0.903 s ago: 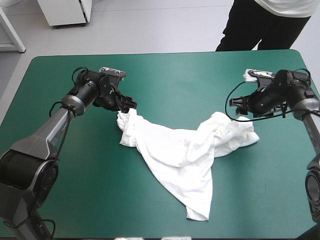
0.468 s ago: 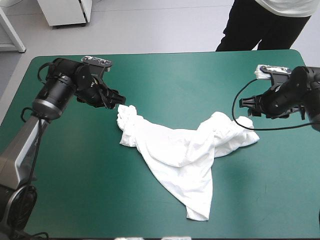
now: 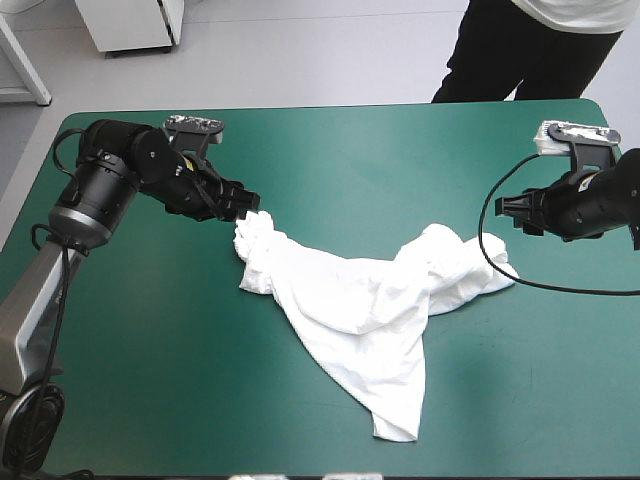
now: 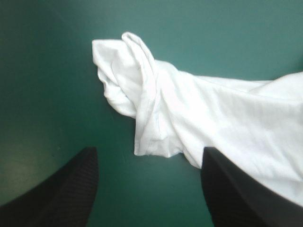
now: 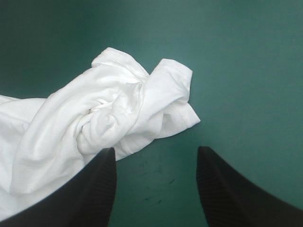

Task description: Fold the cloth

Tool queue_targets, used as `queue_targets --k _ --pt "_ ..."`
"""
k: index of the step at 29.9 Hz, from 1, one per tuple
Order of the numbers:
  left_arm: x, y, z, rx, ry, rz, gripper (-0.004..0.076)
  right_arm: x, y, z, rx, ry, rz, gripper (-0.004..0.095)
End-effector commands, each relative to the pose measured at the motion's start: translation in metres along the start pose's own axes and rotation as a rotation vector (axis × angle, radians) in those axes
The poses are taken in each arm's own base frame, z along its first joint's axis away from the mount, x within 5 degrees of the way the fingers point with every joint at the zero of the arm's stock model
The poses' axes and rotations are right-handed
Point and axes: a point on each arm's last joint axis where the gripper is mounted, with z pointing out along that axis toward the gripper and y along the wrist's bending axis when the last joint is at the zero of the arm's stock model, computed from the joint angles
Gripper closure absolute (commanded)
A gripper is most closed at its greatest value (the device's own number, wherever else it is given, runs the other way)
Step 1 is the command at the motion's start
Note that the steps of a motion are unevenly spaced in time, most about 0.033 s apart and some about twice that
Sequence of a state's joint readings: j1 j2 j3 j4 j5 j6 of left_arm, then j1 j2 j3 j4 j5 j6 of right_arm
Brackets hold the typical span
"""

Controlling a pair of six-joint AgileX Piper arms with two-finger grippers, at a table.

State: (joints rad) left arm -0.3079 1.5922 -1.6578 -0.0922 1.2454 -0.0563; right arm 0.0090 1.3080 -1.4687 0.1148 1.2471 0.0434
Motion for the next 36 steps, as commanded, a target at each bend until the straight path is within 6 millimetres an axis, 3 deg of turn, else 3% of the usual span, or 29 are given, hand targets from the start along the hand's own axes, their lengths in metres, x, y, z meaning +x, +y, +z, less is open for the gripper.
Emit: queue_targets --k 1,5,12,17,30,33,36 --pt "0.014 -0.003 -0.001 0.012 0.059 -0.022 0.0270 0.000 0.000 -0.017 0.003 -0.054 0.000 0.0427" --pt "0.027 -0.001 0.023 0.004 0.115 -0.035 0.0270 0.000 0.000 -0.017 0.003 -0.054 0.000 0.0427" --pt "0.037 -0.021 0.074 0.016 0.162 -0.002 0.0270 -0.001 0.000 -0.017 0.002 -0.062 0.000 0.0427" --pt "0.037 -0.017 0.109 -0.040 0.235 -0.016 0.0270 -0.001 -0.001 -0.017 0.006 -0.060 -0.001 0.0427" --pt "0.039 -0.011 0.158 -0.086 0.309 0.021 0.0274 -0.001 -0.002 -0.017 0.017 -0.062 -0.004 0.0427" --pt "0.044 -0.010 0.168 -0.084 0.366 0.033 0.0355 -0.001 -0.002 -0.017 0.017 -0.062 -0.004 0.0427" --pt "0.045 -0.011 0.171 -0.077 0.381 0.037 0.0577 0.000 -0.002 -0.017 0.019 -0.058 -0.005 0.0427"
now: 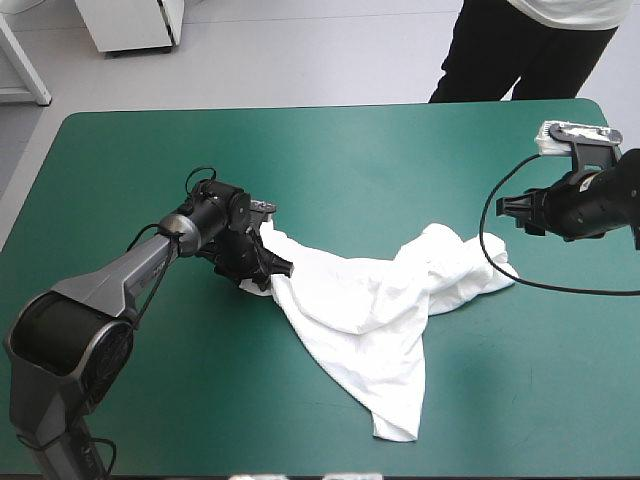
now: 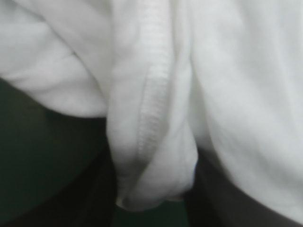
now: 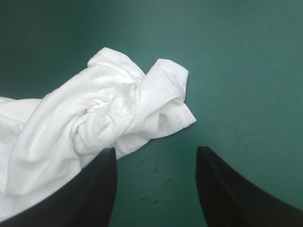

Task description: Fold the cloth

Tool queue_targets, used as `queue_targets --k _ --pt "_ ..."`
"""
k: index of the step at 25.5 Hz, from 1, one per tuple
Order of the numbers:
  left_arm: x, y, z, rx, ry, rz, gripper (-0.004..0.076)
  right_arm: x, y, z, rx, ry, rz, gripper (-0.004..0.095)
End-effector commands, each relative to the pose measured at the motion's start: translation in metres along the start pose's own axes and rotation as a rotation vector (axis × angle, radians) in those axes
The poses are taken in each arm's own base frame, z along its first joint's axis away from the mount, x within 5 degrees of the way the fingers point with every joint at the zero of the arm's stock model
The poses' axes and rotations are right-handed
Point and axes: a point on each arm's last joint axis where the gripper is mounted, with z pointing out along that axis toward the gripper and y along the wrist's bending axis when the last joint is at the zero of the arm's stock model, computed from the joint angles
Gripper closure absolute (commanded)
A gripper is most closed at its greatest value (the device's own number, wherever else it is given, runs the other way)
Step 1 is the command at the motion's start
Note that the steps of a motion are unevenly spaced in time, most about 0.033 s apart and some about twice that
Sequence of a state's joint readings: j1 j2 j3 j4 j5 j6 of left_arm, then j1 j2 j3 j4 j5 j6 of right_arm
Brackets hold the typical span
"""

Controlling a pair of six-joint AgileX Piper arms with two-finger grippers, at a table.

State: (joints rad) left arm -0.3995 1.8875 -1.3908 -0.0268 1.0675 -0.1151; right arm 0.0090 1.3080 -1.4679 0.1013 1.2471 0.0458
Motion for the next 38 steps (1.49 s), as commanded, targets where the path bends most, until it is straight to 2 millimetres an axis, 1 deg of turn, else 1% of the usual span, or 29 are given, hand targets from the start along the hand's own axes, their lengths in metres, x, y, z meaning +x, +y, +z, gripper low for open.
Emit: queue_targets --k 1,2,6,9,11,12,14,16,17,18,19,20,21,22,23,25,27,30,32,35,38 --pt "0.000 -0.001 -0.006 0.000 -0.005 0.011 0.0677 0.000 -0.001 -0.017 0.004 -0.053 -0.002 0.0426" --pt "0.001 -0.001 -0.006 -0.002 -0.007 0.018 0.0729 0.000 -0.001 -0.016 0.004 -0.051 0.001 0.0426" --pt "0.001 -0.001 -0.006 -0.004 0.003 0.024 0.0734 0.000 -0.001 -0.016 0.009 -0.051 0.002 0.0426" --pt "0.002 -0.001 -0.007 -0.004 0.004 0.031 0.0734 -0.001 -0.001 -0.012 0.008 -0.040 0.015 0.0426" --pt "0.002 -0.001 -0.007 -0.004 0.006 0.036 0.0734 0.003 0.005 -0.008 -0.036 -0.017 0.018 0.0426" --pt "0.002 -0.001 -0.007 -0.004 0.008 0.038 0.0734 0.008 0.014 -0.006 -0.065 -0.002 -0.012 0.0426" --pt "0.002 -0.001 -0.008 -0.004 0.008 0.038 0.0734 0.019 0.025 -0.001 -0.062 0.029 -0.084 0.0427" --pt "0.002 -0.001 -0.010 -0.004 0.005 0.038 0.0734 0.033 0.040 0.004 -0.031 0.060 -0.141 0.0427" --pt "0.002 -0.001 -0.010 -0.003 0.002 0.038 0.0734 0.047 0.055 0.008 -0.036 0.087 -0.185 0.0426" --pt "0.002 -0.001 -0.010 -0.003 0.002 0.038 0.0734 0.054 0.064 0.008 -0.060 0.101 -0.208 0.0426" --pt "0.002 -0.001 -0.010 0.000 0.002 0.036 0.0734 0.068 0.081 0.011 -0.114 0.143 -0.235 0.0426" --pt "0.002 -0.001 -0.010 0.000 0.002 0.036 0.0734 0.074 0.086 0.012 -0.125 0.160 -0.239 0.0426" --pt "0.002 -0.001 -0.010 0.000 0.002 0.036 0.0734 0.087 0.099 0.015 -0.148 0.197 -0.255 0.0425" --pt "0.002 -0.001 -0.010 0.000 0.002 0.036 0.0734 0.092 0.104 0.016 -0.155 0.212 -0.272 0.0425" --pt "0.002 -0.001 -0.010 0.000 0.002 0.036 0.0734 0.104 0.114 0.019 -0.170 0.246 -0.311 0.0408" --pt "0.002 -0.001 -0.011 0.000 0.000 0.037 0.0734 0.124 0.127 0.021 -0.185 0.294 -0.338 0.0384" --pt "0.001 -0.001 -0.012 0.001 -0.005 0.032 0.0734 0.139 0.135 0.023 -0.181 0.327 -0.345 0.0381" --pt "0.000 -0.002 -0.015 0.009 -0.015 0.034 0.0734 0.173 0.151 0.030 -0.168 0.330 -0.351 0.0381" --pt "0.001 -0.002 -0.017 0.009 -0.021 0.034 0.0734 0.192 0.157 0.036 -0.162 0.320 -0.356 0.0381" --pt "0.001 -0.002 -0.017 0.006 -0.023 0.037 0.0734 0.209 0.159 0.047 -0.168 0.316 -0.335 0.0382" --pt "0.001 -0.002 -0.017 0.009 -0.022 0.055 0.0734 0.218 0.156 0.058 -0.176 0.315 -0.314 0.0381"
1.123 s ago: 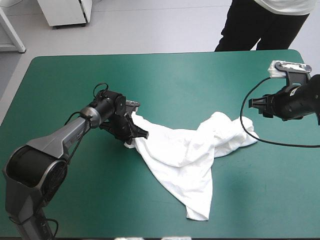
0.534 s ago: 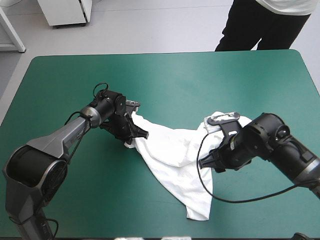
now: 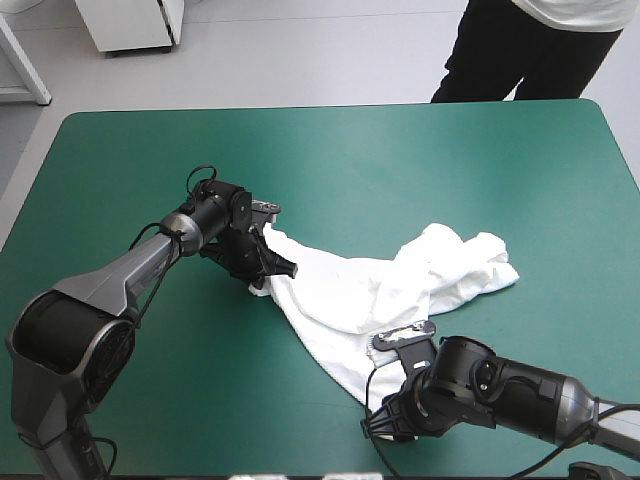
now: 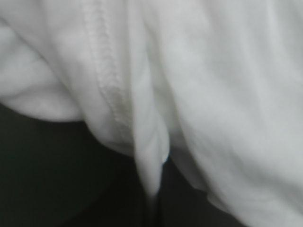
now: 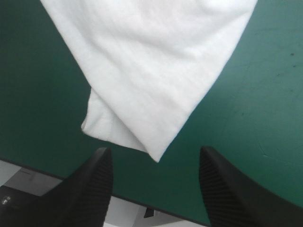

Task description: Fold the cloth

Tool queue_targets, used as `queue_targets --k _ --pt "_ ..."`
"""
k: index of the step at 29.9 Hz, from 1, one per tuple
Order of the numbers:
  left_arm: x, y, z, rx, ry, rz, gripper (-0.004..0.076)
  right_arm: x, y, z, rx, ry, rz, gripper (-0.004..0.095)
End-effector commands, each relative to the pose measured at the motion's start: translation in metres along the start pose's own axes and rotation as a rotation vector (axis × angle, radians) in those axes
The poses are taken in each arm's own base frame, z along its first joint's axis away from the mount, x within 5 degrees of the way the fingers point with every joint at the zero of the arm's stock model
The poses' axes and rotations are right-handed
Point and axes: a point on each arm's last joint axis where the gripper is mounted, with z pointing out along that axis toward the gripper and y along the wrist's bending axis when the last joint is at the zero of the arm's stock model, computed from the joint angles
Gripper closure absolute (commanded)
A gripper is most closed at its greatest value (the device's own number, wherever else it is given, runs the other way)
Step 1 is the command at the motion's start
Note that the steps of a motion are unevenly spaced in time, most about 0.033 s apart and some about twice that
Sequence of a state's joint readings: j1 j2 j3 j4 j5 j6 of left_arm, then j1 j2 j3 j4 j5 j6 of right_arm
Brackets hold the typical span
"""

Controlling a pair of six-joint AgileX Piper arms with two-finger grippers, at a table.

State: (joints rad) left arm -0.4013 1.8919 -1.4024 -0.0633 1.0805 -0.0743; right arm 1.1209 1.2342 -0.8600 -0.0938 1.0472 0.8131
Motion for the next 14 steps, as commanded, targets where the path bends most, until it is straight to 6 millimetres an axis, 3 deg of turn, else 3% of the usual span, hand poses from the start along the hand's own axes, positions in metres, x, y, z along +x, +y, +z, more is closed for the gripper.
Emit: queue_targets --k 1,10,14 --pt "0.002 0.001 -0.016 -0.021 -0.031 0.029 0.0734 0.000 0.000 0.001 -0.047 -0.077 0.013 0.0382" --pt "0.002 -0.002 -0.017 -0.001 -0.029 0.027 0.0734 0.003 0.004 0.044 -0.009 -0.004 -0.001 0.0385" --pt "0.003 -0.002 -0.018 0.002 -0.033 0.026 0.0734 0.005 0.011 0.060 -0.011 0.069 0.002 0.0456"
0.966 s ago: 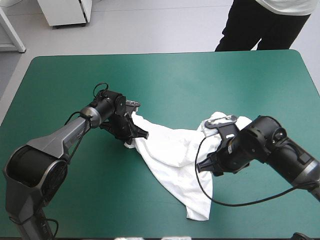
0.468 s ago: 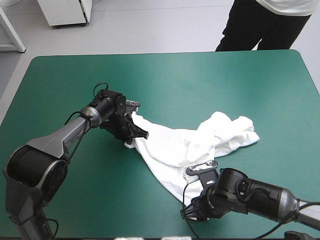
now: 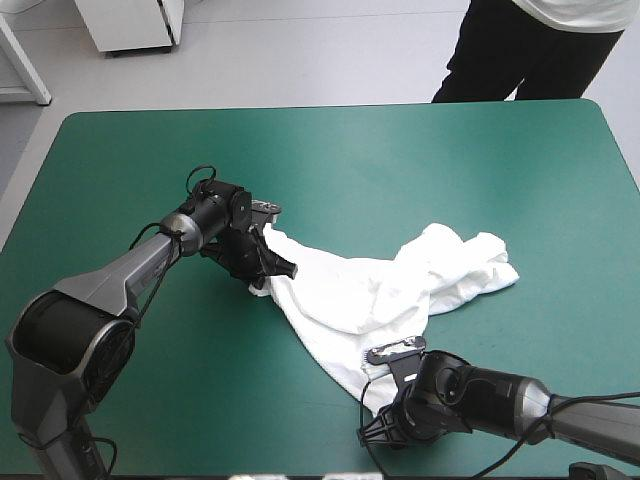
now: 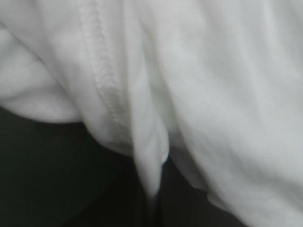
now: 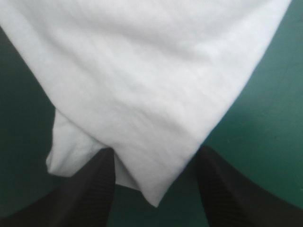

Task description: Fold the cloth

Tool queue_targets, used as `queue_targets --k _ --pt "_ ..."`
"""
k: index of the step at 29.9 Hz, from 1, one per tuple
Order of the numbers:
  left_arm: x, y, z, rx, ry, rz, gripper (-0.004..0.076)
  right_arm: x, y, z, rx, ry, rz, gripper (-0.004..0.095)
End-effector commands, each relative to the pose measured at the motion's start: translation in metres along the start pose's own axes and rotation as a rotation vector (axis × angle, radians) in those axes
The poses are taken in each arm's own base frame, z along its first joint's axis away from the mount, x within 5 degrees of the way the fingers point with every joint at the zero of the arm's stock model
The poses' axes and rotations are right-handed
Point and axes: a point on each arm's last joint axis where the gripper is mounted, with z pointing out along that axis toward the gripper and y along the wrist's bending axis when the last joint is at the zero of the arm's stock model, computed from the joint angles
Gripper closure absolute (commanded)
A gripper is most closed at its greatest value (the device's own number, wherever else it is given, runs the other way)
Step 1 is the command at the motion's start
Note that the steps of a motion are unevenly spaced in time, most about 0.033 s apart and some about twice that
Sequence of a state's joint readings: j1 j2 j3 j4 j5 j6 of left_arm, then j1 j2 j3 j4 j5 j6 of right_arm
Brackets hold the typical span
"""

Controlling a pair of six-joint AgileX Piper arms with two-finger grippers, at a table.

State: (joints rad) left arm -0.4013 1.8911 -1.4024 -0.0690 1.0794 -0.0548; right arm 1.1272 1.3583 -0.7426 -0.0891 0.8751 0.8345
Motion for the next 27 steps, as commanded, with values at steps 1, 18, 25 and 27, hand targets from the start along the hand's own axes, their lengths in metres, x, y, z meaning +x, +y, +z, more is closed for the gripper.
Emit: queue_targets --k 1,18,25,27 --pt "0.003 -0.001 -0.019 -0.004 -0.034 0.009 0.0734 -0.002 0.011 0.009 -0.049 0.037 0.003 0.0502" --pt "0.012 0.000 -0.060 -0.030 -0.099 0.077 0.0734 -0.006 -0.008 -0.067 0.001 -0.081 -0.042 0.0925" --pt "0.031 -0.003 -0.159 -0.039 -0.340 0.113 0.0734 -0.014 -0.043 -0.186 -0.032 -0.508 -0.025 0.0925" --pt "0.039 -0.005 -0.192 -0.032 -0.429 0.130 0.0734 -0.016 -0.051 -0.215 -0.056 -0.621 -0.006 0.0925"
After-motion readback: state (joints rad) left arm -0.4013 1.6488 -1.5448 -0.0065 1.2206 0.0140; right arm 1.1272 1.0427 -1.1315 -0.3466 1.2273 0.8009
